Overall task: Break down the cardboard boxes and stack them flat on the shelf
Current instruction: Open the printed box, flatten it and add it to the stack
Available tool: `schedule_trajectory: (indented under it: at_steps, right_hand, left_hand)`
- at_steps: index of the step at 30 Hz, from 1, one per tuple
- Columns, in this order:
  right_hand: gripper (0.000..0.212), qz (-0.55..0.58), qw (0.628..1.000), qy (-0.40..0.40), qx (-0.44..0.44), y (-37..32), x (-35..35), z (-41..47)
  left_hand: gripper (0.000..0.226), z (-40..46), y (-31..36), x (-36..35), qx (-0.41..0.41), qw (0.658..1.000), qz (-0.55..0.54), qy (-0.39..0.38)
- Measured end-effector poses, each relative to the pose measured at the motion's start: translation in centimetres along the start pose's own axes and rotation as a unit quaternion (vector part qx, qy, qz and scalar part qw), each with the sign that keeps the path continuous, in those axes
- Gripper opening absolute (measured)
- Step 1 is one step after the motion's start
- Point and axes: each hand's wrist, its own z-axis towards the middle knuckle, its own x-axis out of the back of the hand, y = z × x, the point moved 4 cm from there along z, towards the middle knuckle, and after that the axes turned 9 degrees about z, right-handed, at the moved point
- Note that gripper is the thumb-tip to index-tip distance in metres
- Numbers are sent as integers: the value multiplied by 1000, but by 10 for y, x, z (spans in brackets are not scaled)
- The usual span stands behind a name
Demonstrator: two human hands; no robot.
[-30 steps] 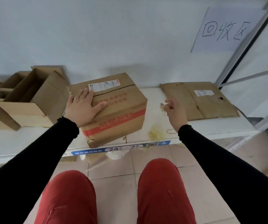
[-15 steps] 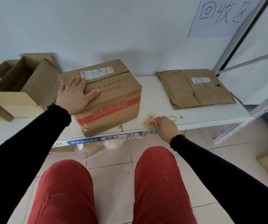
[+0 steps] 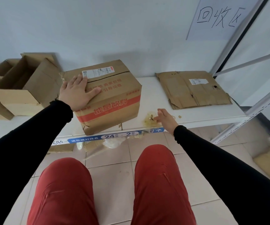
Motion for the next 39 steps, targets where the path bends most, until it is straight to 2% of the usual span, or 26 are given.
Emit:
schedule_trajectory:
  at_steps: [2, 5, 8, 10, 12, 15, 17, 20, 21, 24, 26, 28, 29, 31, 33, 36, 39]
  right_hand:
    - [45, -14, 999, 35, -6, -9, 3, 5]
    - [45, -100, 992, 78, 28, -39, 7, 13]
    - [40, -25, 992, 83, 91, -87, 0, 13]
    - [40, 36, 989, 68, 128, -120, -9, 9]
    - [45, 55, 986, 45, 151, -148, -19, 4]
    - [60, 58, 987, -11, 149, -174, -36, 8]
    - [64, 63, 989, -44, 128, -181, -46, 13]
    - [39, 105, 987, -61, 104, -188, -55, 18]
    - [31, 134, 984, -50, 105, -191, -55, 18]
    - [23, 272, 956, -43, 101, -196, -48, 13]
    - [22, 339, 932, -79, 101, -194, -45, 8]
    - [20, 360, 916, -124, 122, -188, -38, 5]
    - [20, 369, 908, -148, 133, -185, -36, 3]
    - [20, 386, 893, -187, 133, -180, -29, 0]
    - [23, 395, 883, -221, 122, -173, -24, -2]
    - [26, 402, 872, -256, 111, -165, -18, -2]
    - [25, 391, 875, -264, 111, -162, -13, -5]
  left_hand:
    - [100, 1, -2, 1, 6, 1000, -14, -7]
    - [98, 1, -7, 3, 7, 996, -85, 8]
    - [91, -3, -15, 11, 29, 971, -226, 79]
    - [90, -6, -23, 12, 60, 958, -258, 113]
    - [91, -6, -34, 8, 104, 935, -318, 116]
    - [95, -5, -49, 0, 145, 879, -447, 80]
    - [86, -2, -52, -2, 123, 838, -528, 52]
    - [54, 2, -51, -2, 109, 798, -592, -30]
    - [51, 2, -54, -1, 111, 784, -608, -53]
    - [79, 5, -64, 3, 82, 742, -655, -117]
    - [69, 7, -73, 3, 97, 721, -674, -129]
    - [48, 8, -78, 2, 109, 740, -651, -129]
    - [54, 11, -83, -1, 86, 774, -613, -134]
    - [95, 15, -87, -6, 49, 846, -510, -144]
    - [115, 17, -83, 0, 43, 898, -415, -142]
    - [105, 26, -70, 12, 22, 946, -305, -108]
    - [85, 35, -72, 15, 33, 963, -266, -40]
